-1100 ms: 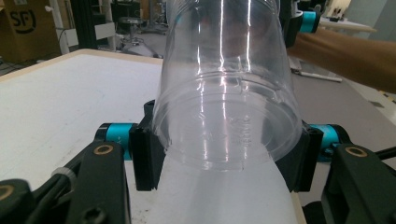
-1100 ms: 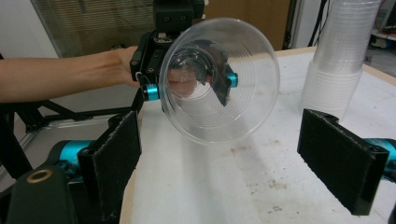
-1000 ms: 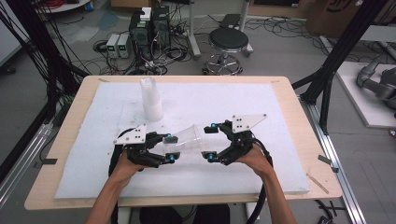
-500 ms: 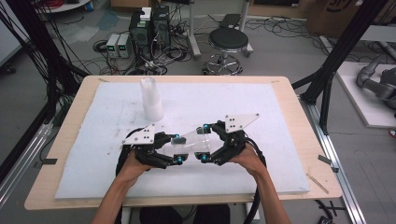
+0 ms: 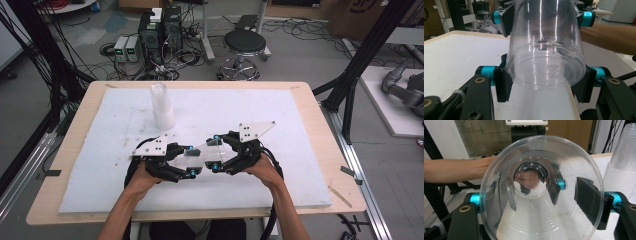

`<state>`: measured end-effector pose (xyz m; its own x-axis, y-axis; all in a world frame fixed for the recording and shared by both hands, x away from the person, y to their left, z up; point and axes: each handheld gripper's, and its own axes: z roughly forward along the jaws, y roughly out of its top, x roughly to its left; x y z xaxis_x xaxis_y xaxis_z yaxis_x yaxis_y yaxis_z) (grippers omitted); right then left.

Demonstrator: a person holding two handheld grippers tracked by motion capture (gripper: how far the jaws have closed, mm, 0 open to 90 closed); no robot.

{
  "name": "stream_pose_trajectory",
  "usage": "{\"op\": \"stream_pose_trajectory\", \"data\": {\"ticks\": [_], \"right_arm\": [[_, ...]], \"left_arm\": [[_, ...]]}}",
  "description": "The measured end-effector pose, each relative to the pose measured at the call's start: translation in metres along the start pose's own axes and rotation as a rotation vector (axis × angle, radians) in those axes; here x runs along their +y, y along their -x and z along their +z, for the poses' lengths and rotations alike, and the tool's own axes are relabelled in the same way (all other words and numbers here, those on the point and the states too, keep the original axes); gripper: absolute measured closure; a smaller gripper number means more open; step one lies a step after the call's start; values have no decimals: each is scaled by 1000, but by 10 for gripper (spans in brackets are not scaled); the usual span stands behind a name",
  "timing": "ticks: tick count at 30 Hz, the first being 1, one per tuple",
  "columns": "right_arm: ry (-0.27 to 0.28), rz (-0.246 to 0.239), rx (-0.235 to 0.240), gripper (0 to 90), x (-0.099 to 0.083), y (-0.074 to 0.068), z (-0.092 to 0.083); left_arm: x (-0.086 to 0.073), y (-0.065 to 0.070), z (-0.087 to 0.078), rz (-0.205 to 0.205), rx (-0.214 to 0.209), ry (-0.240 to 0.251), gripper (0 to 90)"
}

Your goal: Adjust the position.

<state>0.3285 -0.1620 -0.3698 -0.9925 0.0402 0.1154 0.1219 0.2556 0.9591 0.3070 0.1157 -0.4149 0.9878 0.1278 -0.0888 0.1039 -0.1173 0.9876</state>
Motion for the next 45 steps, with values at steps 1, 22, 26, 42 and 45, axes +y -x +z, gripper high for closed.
{"op": "stream_pose_trajectory", "data": {"ticks": [1,22,26,42,45], "right_arm": [[-1,2,0,279,0,0,0],[-60,24,-60,281,0,4,-5],[-159,47,-133,281,4,9,-8],[-502,150,-316,283,24,29,-9],[-545,165,-335,283,26,32,-8]], "left_arm": [[0,0,0,0,0,0,419],[-6,10,-22,22,240,-151,64],[-18,11,-42,-12,367,-182,64],[-66,15,-106,-128,695,-100,64],[-72,14,-110,-149,710,-78,64]]}}
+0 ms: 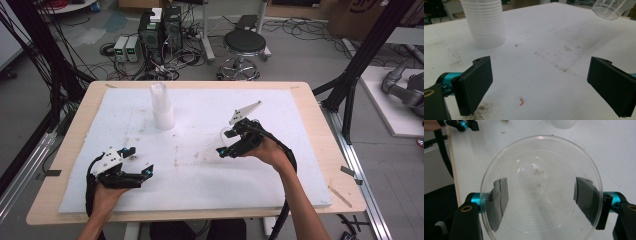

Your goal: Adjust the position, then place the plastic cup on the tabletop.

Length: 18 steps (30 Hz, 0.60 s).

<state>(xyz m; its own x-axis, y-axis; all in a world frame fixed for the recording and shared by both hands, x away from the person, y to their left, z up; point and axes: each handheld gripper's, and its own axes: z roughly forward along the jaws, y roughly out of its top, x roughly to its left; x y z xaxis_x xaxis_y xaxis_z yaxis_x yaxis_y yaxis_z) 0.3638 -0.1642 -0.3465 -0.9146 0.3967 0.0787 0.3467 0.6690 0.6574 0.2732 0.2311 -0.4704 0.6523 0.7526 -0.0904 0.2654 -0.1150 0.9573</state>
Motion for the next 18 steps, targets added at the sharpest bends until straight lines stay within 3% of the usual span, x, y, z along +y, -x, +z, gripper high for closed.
{"op": "stream_pose_trajectory", "data": {"ticks": [6,18], "right_arm": [[-9,5,0,284,2,3,-1],[-30,17,-10,287,1,5,-2]], "left_arm": [[-1,-4,-1,-24,-21,20,64],[-1,-1,-1,4,-11,13,64]]}}
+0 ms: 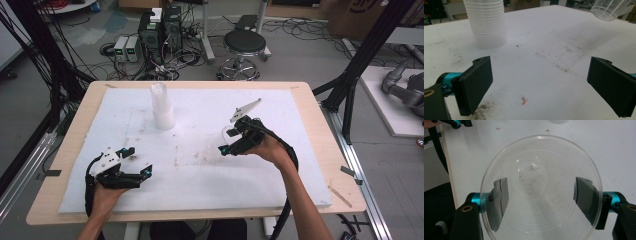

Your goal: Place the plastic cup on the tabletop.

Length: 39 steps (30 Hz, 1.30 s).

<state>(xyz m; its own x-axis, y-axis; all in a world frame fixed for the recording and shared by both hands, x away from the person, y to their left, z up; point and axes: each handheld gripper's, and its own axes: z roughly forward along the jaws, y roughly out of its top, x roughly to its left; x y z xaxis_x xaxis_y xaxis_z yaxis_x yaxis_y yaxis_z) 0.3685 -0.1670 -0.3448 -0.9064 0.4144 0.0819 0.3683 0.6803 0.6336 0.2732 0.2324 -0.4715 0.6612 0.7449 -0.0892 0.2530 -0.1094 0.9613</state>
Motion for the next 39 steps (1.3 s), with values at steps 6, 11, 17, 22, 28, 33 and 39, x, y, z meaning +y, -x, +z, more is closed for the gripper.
{"op": "stream_pose_trajectory", "data": {"ticks": [6,11,17,22,28,33,39], "right_arm": [[-32,-9,-15,287,3,0,3],[-84,-12,-53,287,8,2,13],[-142,-17,-72,286,13,3,31],[-157,-14,-71,286,19,2,42],[-213,-26,-89,286,23,2,57],[-249,-48,-108,286,24,1,65],[-283,-73,-125,285,27,-2,76]], "left_arm": [[0,1,0,11,2,0,64],[0,0,0,8,3,3,65],[0,-2,0,-19,-6,5,65],[0,-2,0,-17,-10,1,65],[0,-1,0,-12,-12,0,65],[0,-1,0,-11,-12,-2,65],[0,-1,0,-8,-11,0,65]]}}
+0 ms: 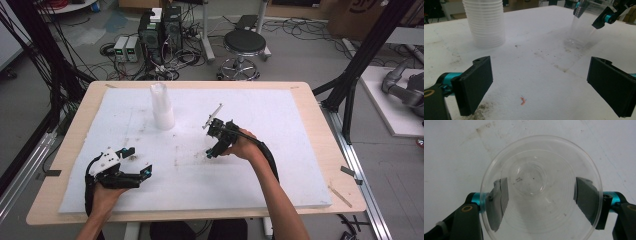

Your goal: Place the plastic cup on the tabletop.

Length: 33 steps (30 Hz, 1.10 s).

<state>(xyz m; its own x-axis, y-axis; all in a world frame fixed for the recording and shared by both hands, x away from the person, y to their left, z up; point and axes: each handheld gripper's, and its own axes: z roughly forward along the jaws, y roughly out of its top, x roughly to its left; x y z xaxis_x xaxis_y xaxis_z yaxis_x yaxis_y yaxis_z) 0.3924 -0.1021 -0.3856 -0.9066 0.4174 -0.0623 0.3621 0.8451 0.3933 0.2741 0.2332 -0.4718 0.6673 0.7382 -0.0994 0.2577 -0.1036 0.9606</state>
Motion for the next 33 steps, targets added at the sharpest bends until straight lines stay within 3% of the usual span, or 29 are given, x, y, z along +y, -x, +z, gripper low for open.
{"op": "stream_pose_trajectory", "data": {"ticks": [13,23,33], "right_arm": [[25,-17,-21,281,12,-5,9],[10,-27,-36,205,14,-6,15],[33,-34,-37,180,15,-6,14]], "left_arm": [[0,0,0,-5,-4,0,65],[0,0,0,-4,-2,3,65],[0,0,0,1,-4,0,65]]}}
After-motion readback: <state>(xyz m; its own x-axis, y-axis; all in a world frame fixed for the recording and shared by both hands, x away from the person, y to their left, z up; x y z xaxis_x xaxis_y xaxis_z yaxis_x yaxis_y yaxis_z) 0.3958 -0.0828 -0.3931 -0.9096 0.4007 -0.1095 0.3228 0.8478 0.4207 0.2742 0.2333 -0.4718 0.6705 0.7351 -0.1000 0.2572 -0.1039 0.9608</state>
